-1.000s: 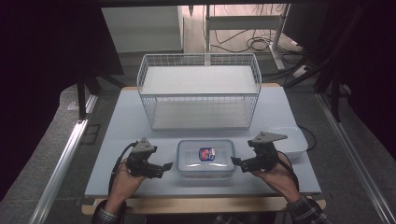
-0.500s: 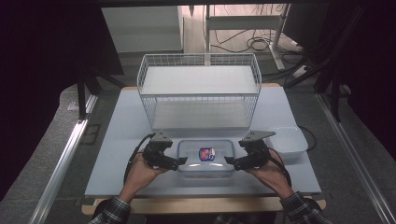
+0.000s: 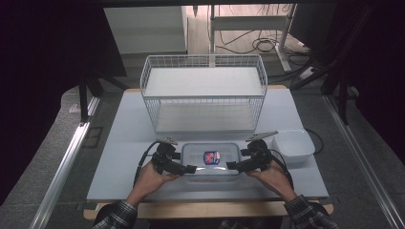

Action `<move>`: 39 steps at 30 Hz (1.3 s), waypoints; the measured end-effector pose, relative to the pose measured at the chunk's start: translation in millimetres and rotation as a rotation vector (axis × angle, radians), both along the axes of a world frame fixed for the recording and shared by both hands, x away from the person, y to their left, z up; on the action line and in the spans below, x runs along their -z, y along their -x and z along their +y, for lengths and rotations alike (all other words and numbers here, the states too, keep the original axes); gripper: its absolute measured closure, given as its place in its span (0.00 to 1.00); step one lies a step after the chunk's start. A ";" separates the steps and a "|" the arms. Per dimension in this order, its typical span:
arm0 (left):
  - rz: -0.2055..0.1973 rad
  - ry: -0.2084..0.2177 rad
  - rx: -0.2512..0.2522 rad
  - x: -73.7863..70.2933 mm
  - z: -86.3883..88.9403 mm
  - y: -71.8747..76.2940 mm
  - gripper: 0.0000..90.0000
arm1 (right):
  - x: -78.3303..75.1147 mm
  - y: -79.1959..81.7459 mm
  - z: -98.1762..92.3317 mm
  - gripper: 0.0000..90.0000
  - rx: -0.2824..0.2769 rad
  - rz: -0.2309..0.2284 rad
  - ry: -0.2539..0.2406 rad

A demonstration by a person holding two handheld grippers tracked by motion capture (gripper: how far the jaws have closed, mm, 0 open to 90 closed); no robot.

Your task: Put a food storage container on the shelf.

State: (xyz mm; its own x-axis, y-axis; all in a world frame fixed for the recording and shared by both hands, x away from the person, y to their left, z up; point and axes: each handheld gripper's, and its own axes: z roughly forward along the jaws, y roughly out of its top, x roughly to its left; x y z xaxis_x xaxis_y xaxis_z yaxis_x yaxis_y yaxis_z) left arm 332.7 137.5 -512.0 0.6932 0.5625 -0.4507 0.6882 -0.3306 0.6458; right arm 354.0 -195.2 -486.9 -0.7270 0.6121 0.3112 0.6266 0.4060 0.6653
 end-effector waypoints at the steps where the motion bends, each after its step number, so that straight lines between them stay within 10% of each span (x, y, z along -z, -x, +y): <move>1: 0.003 -0.001 0.005 0.0 0.8 1.3 0.04 | 1.4 -0.4 -0.8 0.08 -0.007 0.035 -0.007; 6: 0.031 0.052 -0.019 1.0 10.4 8.9 0.15 | 6.7 0.4 -2.9 0.13 -0.019 0.144 -0.050; 11: 0.041 0.109 -0.056 -1.3 20.3 14.6 0.31 | 0.1 6.6 -5.3 0.22 -0.007 0.120 -0.045; 14: 0.033 0.137 -0.079 -2.9 24.6 21.3 0.43 | -3.1 12.1 -18.3 0.40 0.040 0.128 -0.126; 23: 0.016 0.183 -0.127 -4.7 27.0 27.7 0.53 | -3.6 18.5 -30.7 0.54 0.080 0.158 -0.210; 39: -0.067 0.182 -0.180 -16.3 31.1 26.8 0.58 | -17.5 23.1 -21.0 0.57 0.091 0.014 -0.175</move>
